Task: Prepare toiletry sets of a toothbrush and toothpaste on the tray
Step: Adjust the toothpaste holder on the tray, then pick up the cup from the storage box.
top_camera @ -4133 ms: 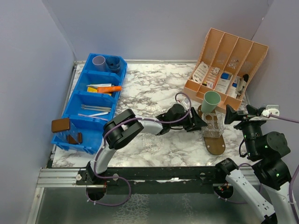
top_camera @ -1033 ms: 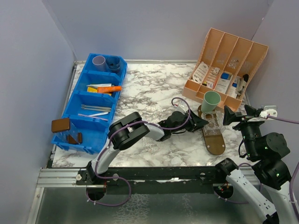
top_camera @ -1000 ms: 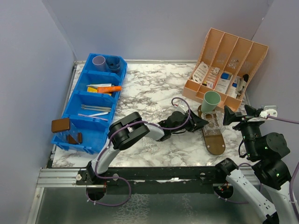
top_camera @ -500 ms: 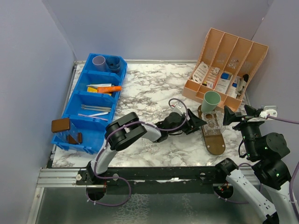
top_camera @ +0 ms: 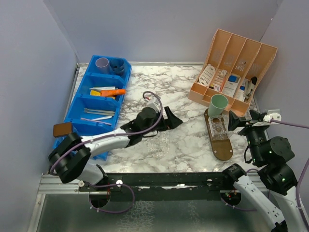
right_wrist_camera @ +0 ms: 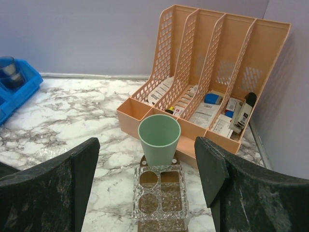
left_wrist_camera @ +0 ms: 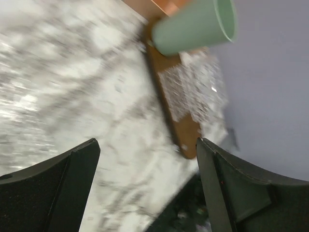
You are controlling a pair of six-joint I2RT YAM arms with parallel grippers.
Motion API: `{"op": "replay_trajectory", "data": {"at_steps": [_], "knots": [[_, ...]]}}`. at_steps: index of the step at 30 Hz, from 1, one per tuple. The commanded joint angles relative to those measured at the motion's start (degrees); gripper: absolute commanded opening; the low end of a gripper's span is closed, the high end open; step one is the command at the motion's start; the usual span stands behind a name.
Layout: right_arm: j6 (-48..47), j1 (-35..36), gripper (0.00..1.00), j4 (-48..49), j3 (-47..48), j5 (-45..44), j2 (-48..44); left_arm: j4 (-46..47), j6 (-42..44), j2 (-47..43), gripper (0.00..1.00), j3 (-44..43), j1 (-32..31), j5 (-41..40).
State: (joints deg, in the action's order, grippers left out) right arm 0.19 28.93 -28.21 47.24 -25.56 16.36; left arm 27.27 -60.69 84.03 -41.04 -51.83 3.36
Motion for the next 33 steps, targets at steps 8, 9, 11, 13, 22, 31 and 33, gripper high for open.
{"op": "replay_trajectory", "data": {"at_steps": [8, 9, 11, 13, 22, 31, 33], "knots": [[0.59, 0.34, 0.81, 1.77, -1.58, 2.42, 0.49, -41.68, 33.78, -9.39, 0.95, -18.50, 26.02, -27.49], [0.69, 0.32, 0.81, 1.88, -1.67, 2.44, 0.50, -40.37, 34.90, -8.69, 0.95, -19.87, 29.30, -27.86], [0.74, 0.29, 0.81, 2.00, -1.80, 2.34, 0.61, -39.30, 35.45, -5.85, 0.95, -23.52, 33.88, -27.69], [0.69, 0.34, 0.81, 2.09, -1.89, 2.08, 0.87, -40.05, 35.18, -1.83, 0.95, -28.50, 37.79, -27.74], [-0.21, 0.34, 0.81, 2.48, -0.73, 1.44, 2.59, -41.20, 37.25, 20.76, 0.78, -51.81, 46.60, -20.62], [0.41, 0.34, 0.81, 1.95, -1.06, -0.04, 3.46, -42.94, 42.02, 39.32, 0.69, -72.37, 47.91, -17.17], [0.50, 0.34, 0.81, 1.93, -0.98, -0.35, 4.11, -44.12, 42.12, 42.41, 0.66, -75.64, 47.88, -17.46]]}}
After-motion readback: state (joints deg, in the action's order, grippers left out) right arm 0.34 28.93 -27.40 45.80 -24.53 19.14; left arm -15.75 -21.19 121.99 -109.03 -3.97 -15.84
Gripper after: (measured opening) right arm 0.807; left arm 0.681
